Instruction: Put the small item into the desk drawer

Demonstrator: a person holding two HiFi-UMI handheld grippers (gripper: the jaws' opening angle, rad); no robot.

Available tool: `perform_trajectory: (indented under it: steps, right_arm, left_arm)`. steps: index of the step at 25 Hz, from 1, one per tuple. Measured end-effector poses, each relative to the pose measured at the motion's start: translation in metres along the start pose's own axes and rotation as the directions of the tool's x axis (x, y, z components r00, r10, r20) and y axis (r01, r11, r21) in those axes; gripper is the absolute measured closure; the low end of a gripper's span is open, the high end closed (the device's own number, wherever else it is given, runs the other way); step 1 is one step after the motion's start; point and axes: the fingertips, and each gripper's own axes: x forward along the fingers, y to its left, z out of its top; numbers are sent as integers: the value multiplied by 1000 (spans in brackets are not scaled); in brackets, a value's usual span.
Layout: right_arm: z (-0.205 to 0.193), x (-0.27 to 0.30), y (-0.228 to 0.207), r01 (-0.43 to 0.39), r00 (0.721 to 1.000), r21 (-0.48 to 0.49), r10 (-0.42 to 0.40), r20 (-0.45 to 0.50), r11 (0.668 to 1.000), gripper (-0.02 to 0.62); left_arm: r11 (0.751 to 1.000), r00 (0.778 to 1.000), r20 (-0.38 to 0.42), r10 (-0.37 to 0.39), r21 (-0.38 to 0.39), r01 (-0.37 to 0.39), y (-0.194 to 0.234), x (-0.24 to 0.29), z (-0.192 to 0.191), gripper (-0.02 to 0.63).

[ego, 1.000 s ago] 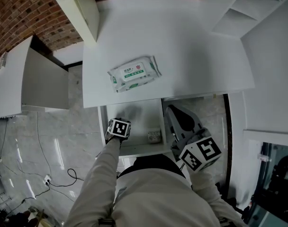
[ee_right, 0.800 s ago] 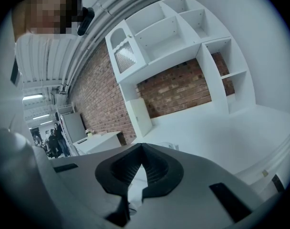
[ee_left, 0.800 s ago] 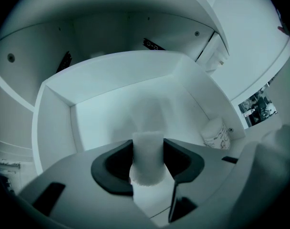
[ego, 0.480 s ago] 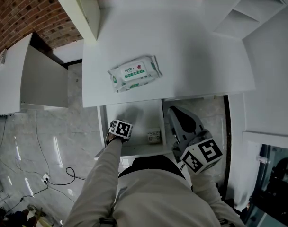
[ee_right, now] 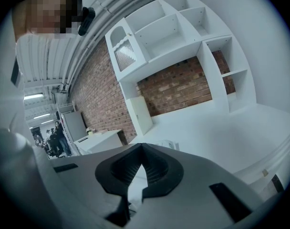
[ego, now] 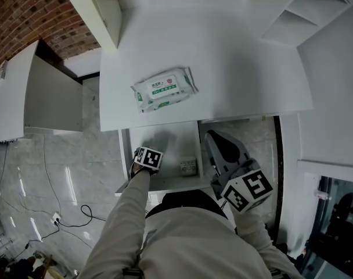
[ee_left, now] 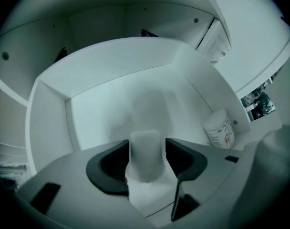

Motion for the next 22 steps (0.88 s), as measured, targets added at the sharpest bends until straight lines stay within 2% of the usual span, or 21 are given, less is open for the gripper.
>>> perform_trajectory:
  steps: [4, 11, 14, 17, 22]
  right_arm:
    - [0, 2, 5, -16, 1000, -1, 16, 14, 1000, 568]
    - [4, 4, 18, -47, 998, -8, 47, 31, 999, 568]
    - [4, 2, 25, -60, 998, -9, 60, 34, 998, 568]
    - [4, -1, 28, -61, 997, -10, 61, 42, 998, 568]
    - [8, -6, 38, -67, 996, -21, 68, 57, 998, 568]
  left_arm:
    - [1000, 999, 39, 24, 17, -24, 2, -10, 9, 349]
    - [1000, 981, 191, 19, -17, -16, 4, -52, 42, 344]
    - [999, 965, 261, 41, -29, -34, 8, -74, 52, 344]
    - [997, 938, 339, 73, -31, -67, 16, -94, 61, 344]
    - [998, 897, 438, 69, -25, -64, 7, -143, 77, 345]
